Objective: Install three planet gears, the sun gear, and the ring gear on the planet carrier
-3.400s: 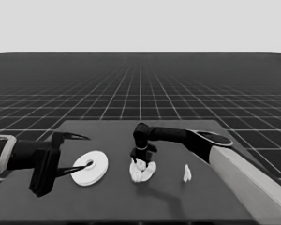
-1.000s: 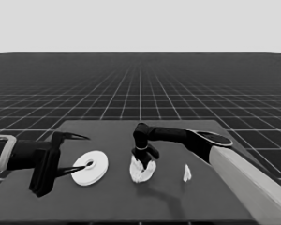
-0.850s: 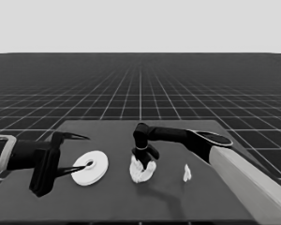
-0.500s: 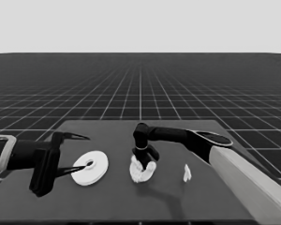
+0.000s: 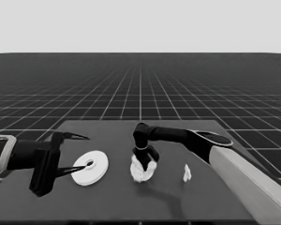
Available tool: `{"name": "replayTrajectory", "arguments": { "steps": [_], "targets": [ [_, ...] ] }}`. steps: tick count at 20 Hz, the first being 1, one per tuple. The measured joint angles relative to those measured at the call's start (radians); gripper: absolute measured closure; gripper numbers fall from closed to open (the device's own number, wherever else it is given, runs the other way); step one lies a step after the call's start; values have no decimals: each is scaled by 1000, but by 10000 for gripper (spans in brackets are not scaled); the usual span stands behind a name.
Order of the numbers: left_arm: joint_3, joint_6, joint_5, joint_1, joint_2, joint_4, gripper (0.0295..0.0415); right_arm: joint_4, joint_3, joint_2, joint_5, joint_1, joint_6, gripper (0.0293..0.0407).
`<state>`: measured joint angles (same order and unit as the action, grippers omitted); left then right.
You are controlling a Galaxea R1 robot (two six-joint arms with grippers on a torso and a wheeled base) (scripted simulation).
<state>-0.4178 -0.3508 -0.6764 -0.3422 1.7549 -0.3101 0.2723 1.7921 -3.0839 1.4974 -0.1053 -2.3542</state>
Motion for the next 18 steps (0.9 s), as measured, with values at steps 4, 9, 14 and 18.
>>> {"name": "replayTrajectory", "arguments": {
  "steps": [4,9,14,18],
  "targets": [
    [0,0,0,0,0,0,326,0,0,0,0,0,0,315],
    [0,0,0,0,0,0,326,-104,-71,16,41,127,927,315],
    [0,0,0,0,0,0,326,-114,-73,17,40,136,997,315],
    [0,0,0,0,0,0,326,360,-1226,1127,-273,-206,1910,314]
  ]
}}
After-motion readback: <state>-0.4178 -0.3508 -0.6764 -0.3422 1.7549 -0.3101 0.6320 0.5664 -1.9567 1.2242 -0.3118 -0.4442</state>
